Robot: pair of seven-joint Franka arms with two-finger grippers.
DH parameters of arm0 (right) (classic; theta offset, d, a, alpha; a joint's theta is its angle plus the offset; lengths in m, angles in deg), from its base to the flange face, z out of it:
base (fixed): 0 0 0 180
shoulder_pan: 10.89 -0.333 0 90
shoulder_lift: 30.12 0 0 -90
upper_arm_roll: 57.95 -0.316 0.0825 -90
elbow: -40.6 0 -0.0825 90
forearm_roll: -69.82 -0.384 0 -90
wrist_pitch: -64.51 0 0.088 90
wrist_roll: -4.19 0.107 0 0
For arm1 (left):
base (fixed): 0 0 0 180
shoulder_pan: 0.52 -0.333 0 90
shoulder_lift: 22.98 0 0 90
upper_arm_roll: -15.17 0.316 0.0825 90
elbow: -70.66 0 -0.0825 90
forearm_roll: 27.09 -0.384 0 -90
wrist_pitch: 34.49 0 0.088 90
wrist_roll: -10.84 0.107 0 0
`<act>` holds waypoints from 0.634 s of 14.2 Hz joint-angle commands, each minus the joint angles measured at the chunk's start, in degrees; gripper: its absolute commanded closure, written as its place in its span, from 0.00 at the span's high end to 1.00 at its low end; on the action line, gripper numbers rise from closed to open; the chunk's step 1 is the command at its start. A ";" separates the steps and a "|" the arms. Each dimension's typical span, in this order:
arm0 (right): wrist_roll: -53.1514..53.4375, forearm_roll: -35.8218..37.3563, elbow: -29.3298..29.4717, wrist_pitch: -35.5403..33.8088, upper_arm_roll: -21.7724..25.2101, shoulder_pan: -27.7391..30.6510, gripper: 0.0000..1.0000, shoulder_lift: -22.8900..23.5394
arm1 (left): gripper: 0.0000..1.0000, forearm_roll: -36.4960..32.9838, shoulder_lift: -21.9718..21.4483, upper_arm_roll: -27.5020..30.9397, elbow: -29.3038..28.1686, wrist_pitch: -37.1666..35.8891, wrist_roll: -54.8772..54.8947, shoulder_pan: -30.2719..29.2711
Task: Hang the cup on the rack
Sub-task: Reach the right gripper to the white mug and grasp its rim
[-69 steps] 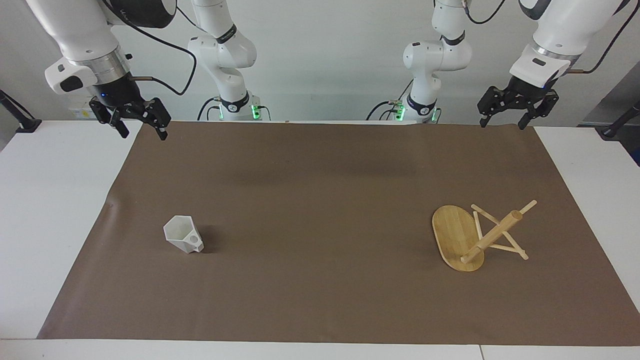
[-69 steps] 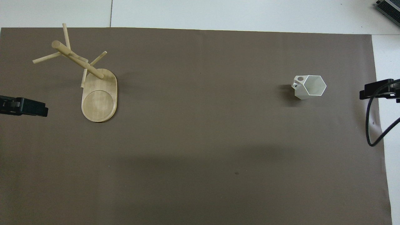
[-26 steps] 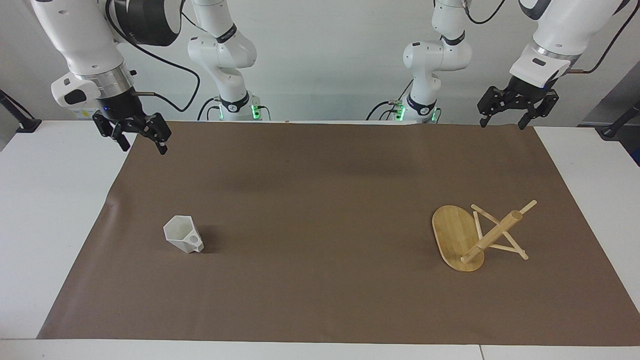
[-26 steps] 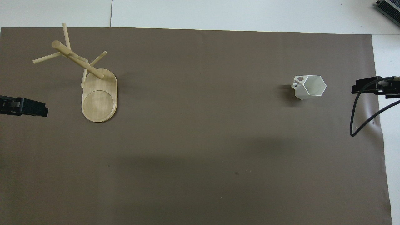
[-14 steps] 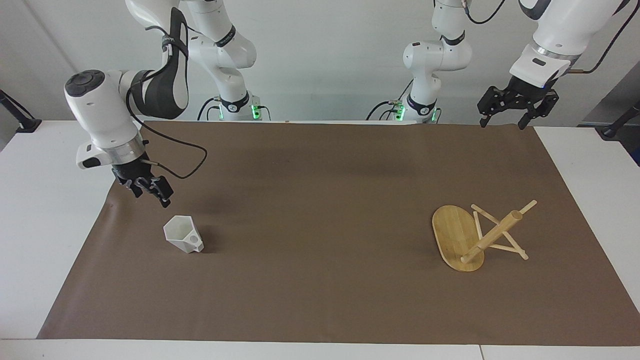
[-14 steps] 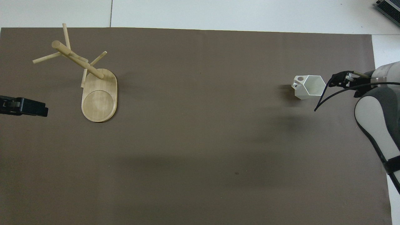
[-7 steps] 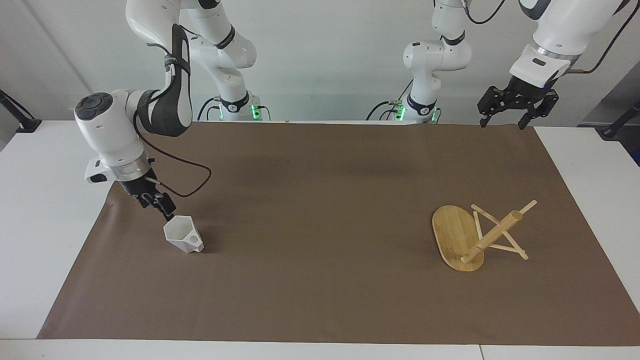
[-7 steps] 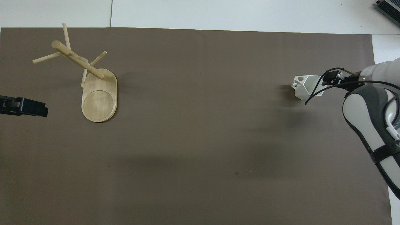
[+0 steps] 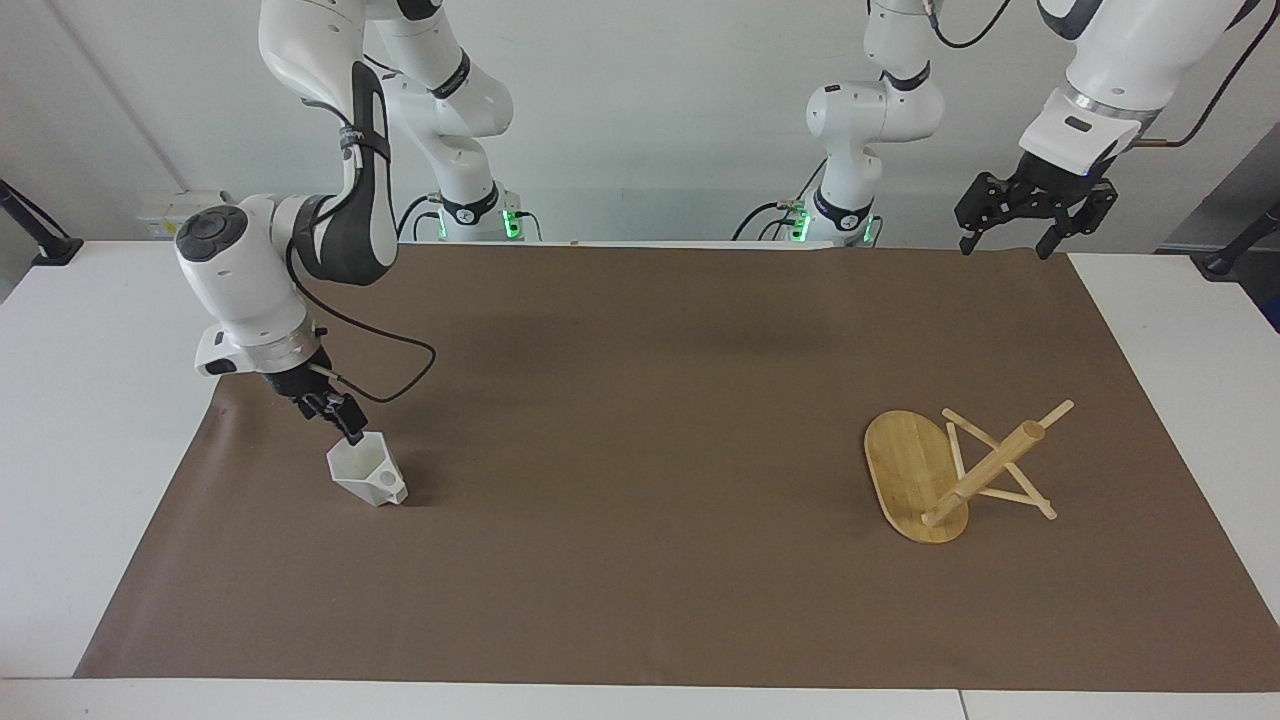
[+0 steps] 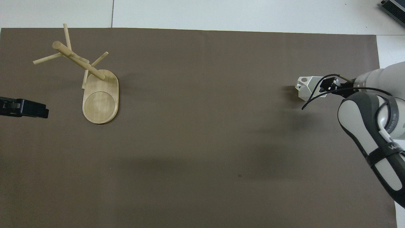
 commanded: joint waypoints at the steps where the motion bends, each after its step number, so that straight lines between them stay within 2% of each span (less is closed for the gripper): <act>1: 1.04 -0.32 -1.41 1.62 -0.24 0.14 0.91 -0.57 | 1.00 -1.29 -1.46 -0.10 -1.54 0.01 0.11 -0.19; 6: 1.65 -0.41 -1.76 4.25 -0.24 0.14 0.83 -0.48 | 1.00 -1.29 -1.46 -0.10 -1.54 0.01 0.11 -0.19; 9: 3.24 -0.41 -1.85 5.65 -0.24 0.14 0.82 0.83 | 1.00 -1.29 -1.46 -0.10 -1.54 0.01 0.03 -0.19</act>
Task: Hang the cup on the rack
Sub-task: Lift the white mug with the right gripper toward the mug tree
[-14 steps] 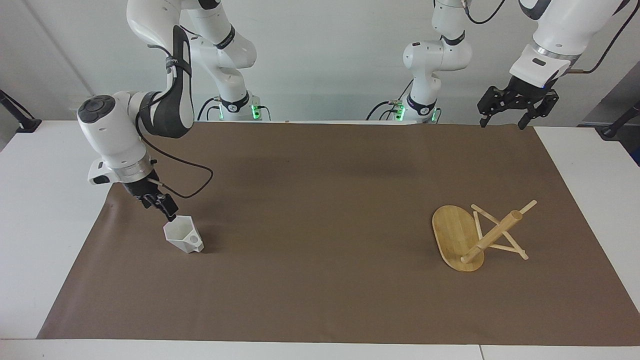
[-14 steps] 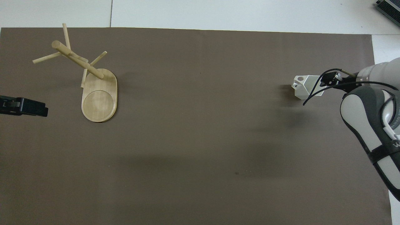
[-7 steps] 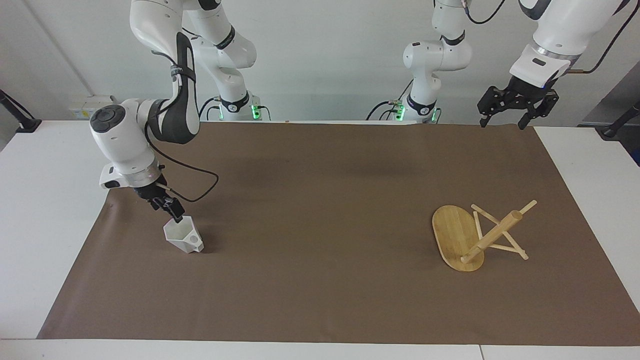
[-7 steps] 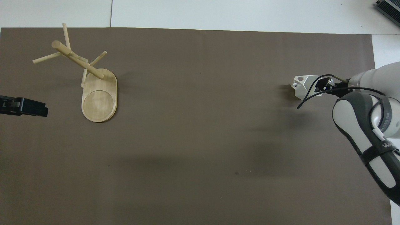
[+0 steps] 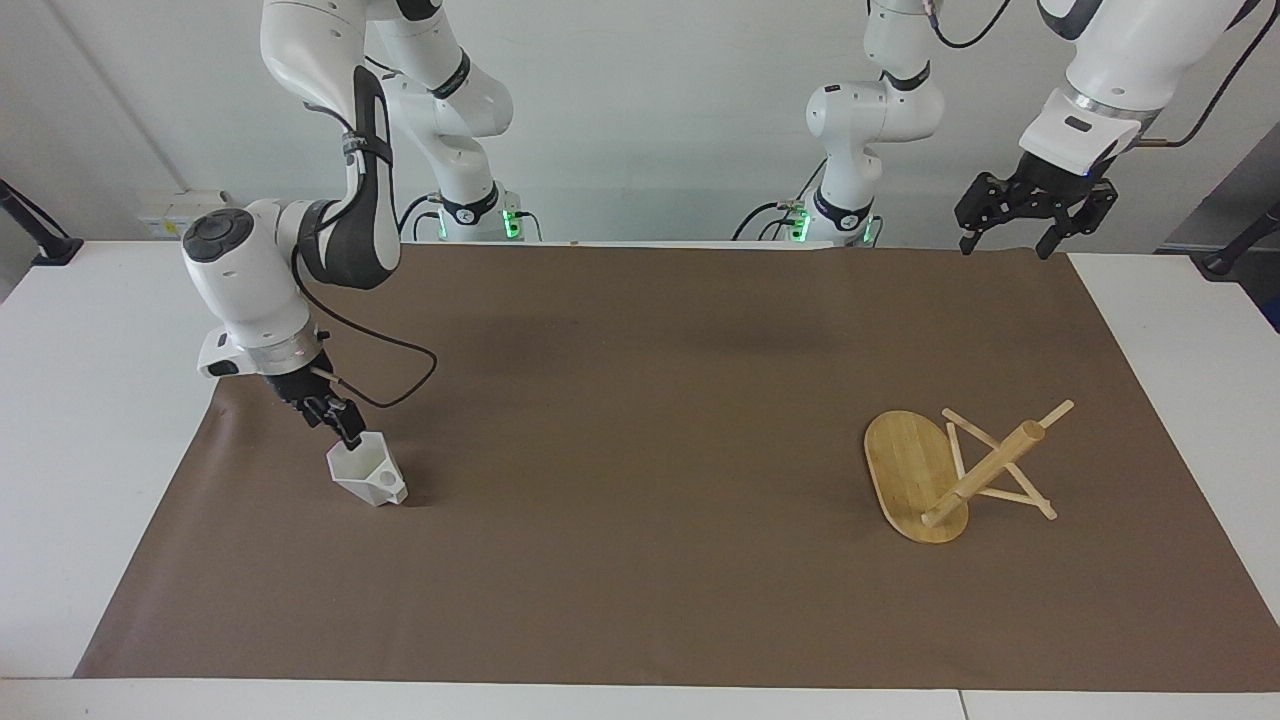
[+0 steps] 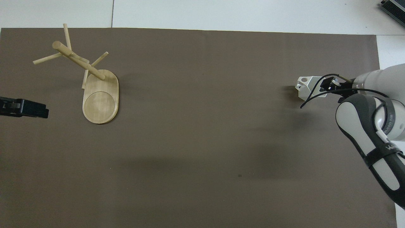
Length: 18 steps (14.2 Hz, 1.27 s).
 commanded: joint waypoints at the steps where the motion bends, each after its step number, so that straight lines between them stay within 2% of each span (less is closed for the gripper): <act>1: 1.54 -0.39 -1.00 3.00 -0.24 0.14 0.82 0.93 | 1.00 -1.29 -1.46 -0.10 -1.54 0.01 0.03 -0.19; 11: 1.45 -0.30 -1.00 3.27 -0.24 0.14 0.76 2.25 | 1.00 -1.38 -1.46 -0.10 -1.54 0.01 0.11 -0.19; 15: 1.36 -0.30 -0.56 2.48 -0.24 0.14 0.52 2.25 | 1.00 -1.29 -1.46 -0.10 -1.54 0.01 0.03 -0.19; 18: 1.36 -0.30 -0.47 2.39 -0.32 0.14 0.38 2.25 | 1.00 -1.29 -1.46 -0.10 -1.54 0.01 0.11 -0.19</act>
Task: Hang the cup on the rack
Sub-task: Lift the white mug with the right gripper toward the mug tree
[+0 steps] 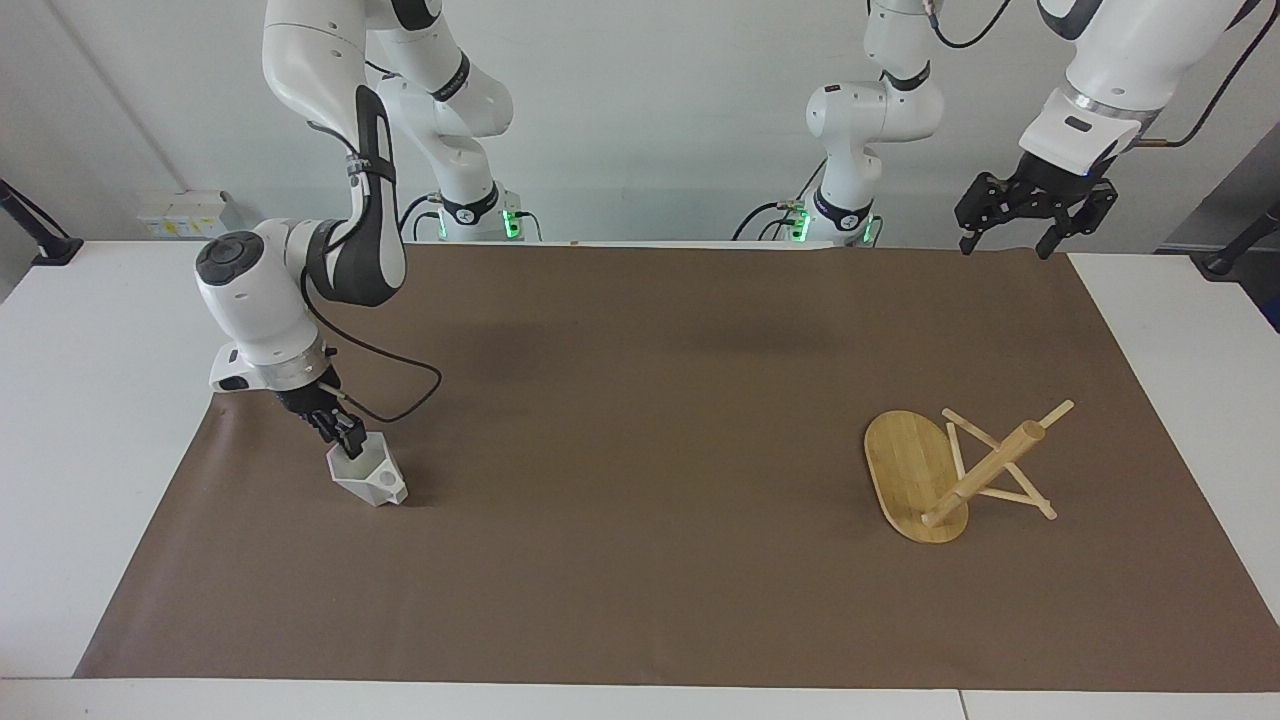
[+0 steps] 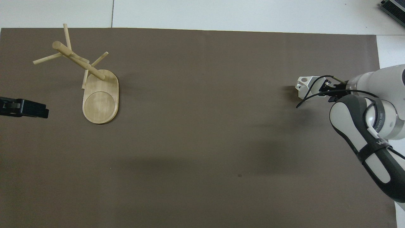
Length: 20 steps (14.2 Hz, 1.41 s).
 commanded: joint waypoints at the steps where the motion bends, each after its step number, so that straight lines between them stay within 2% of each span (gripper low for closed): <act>1: 0.97 -0.29 -0.14 0.35 -0.32 0.14 0.33 -0.26 | 1.00 -1.29 -1.37 -0.10 -1.54 0.01 0.12 -0.19; 5: 0.97 -0.29 0.21 0.26 -0.33 0.14 0.15 -0.26 | 1.00 -1.29 -1.46 -0.10 -1.54 0.10 0.03 -0.19; 9: 0.79 -0.29 0.65 -0.09 -0.41 0.14 0.02 -0.43 | 1.00 -1.38 -1.46 -0.10 -1.54 0.01 0.03 -0.19; 14: 0.35 -0.29 2.84 -3.77 -0.59 0.14 0.00 -0.96 | 1.00 -1.29 -1.46 -0.10 -1.54 0.01 0.03 -0.19; 20: -2.71 -0.29 3.20 -7.21 -4.54 0.05 0.00 -4.73 | 1.00 -1.29 -1.46 -0.10 -1.54 0.01 0.12 -0.19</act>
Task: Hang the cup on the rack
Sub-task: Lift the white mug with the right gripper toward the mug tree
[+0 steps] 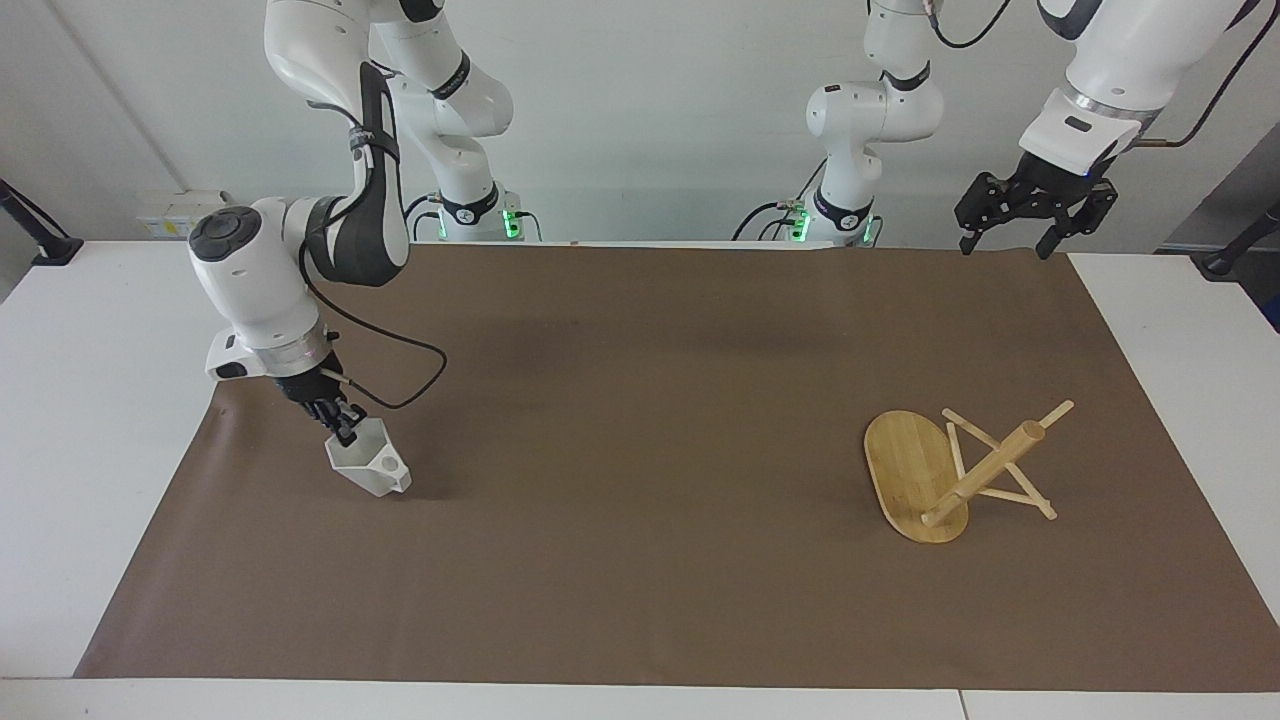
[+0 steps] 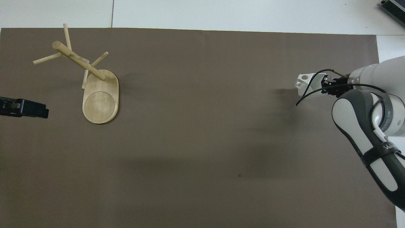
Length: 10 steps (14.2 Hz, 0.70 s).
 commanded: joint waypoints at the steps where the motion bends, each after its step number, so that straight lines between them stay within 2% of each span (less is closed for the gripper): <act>1: -3.36 -0.29 0.01 -1.33 -2.67 0.20 0.00 -1.74 | 1.00 -1.29 -1.46 -0.10 -1.54 0.01 -0.15 -0.19; 5: -3.46 -0.37 1.41 -1.33 -9.08 0.20 0.02 -1.74 | 1.00 -1.38 -1.89 -0.10 -1.72 -4.98 -1.19 -0.19; 7: -3.11 -1.16 2.29 -1.06 -11.64 0.20 0.02 -1.74 | 1.00 -1.38 -2.25 -0.10 -1.28 -9.37 -7.75 -0.19; 10: -3.10 -14.83 4.48 -0.45 -13.23 0.20 0.02 -1.74 | 1.00 -1.29 -2.69 -0.46 -1.19 -10.53 -23.57 0.16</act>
